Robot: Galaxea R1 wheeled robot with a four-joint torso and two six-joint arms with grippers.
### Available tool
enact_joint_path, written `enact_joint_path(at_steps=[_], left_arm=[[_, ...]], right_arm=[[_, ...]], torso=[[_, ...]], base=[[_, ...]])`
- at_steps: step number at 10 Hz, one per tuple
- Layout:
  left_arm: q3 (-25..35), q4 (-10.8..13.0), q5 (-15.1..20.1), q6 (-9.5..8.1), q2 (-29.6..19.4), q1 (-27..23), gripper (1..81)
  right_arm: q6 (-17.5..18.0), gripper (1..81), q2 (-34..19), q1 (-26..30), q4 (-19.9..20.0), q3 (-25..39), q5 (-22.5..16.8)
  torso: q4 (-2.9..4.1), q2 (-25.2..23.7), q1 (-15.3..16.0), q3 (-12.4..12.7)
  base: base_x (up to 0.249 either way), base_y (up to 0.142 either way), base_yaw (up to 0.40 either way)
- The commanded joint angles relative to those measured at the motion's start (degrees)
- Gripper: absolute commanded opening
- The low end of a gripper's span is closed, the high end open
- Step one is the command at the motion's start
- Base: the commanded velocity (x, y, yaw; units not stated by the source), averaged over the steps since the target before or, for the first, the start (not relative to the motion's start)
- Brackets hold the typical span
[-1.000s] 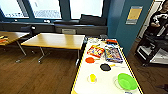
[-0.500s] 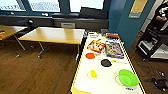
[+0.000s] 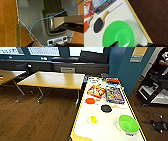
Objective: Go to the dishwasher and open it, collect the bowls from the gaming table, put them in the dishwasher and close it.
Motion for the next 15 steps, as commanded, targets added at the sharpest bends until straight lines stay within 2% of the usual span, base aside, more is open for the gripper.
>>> enact_joint_path(at_steps=[1, 3, 7, 15], left_arm=[[-0.1, -1.0, 3.6, 0.22, -0.5, -0.5, 81.1], [-0.1, -1.1, 3.6, 0.22, -0.5, -0.5, 81.1], [-0.1, -1.1, 3.6, 0.22, -0.4, -0.6, 81.1], [-0.1, -1.1, 3.8, 0.22, -0.4, -1.0, 81.1]], right_arm=[[1.1, 81.1, 1.1, 6.5, 0.6, -3.7, -2.3], [1.7, 81.1, 3.7, 5.9, 0.6, -6.6, -2.3], [1.7, 81.1, 4.5, 5.6, 0.8, -11.4, -2.3], [1.2, 81.1, 13.9, 2.5, 0.9, -19.4, -2.0]], torso=[[0.0, 0.0, 0.0, 0.0], [0.0, 0.0, 0.0, 0.0], [0.0, 0.0, 0.0, 0.0], [0.0, 0.0, 0.0, 0.0]], base=[[0.0, 0.0, 0.0], [0.0, 0.0, 0.0], [0.0, 0.0, 0.0], [0.0, 0.0, 0.0]])
